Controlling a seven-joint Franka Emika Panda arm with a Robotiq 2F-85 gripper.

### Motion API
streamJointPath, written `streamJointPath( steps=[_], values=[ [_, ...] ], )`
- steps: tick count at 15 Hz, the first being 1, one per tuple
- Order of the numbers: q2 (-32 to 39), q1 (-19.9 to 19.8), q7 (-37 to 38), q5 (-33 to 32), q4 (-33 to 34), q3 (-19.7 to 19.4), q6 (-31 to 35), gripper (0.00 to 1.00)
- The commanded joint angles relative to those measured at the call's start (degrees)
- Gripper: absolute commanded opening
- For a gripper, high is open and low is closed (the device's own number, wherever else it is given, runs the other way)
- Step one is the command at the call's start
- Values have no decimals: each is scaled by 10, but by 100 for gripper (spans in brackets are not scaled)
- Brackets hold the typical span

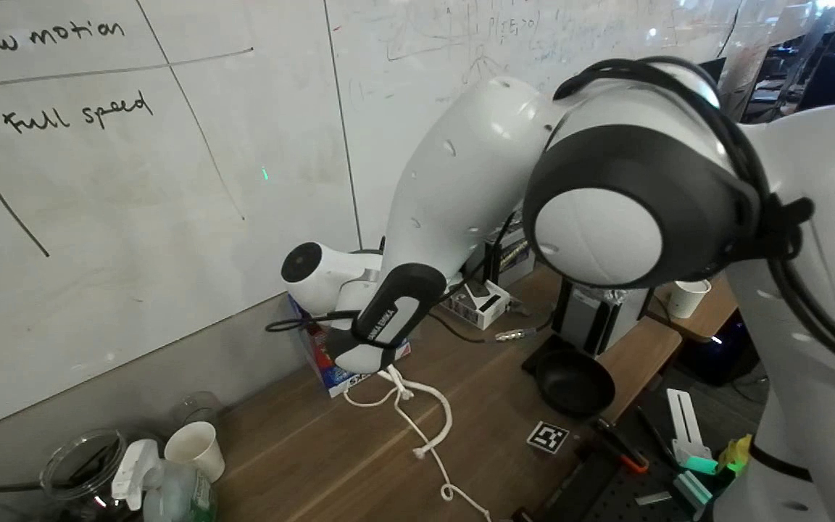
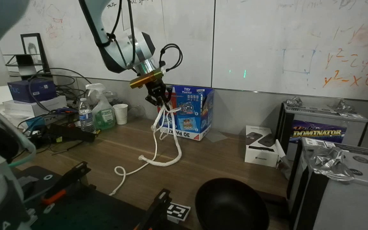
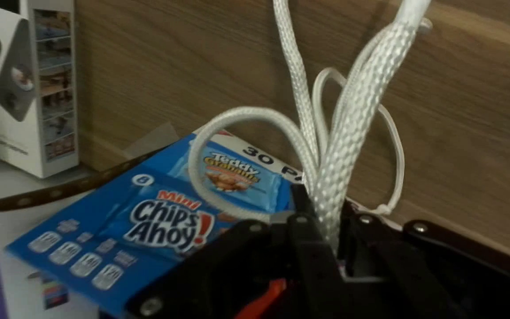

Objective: Put the ropes in the box

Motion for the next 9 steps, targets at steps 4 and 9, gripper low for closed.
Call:
streamJointPath(
  steps=[4, 9],
  values=[
    [-113, -4, 144, -99, -13, 12, -85, 14],
    [-157, -35, 227, -159, 20, 58, -132, 13]
  ],
)
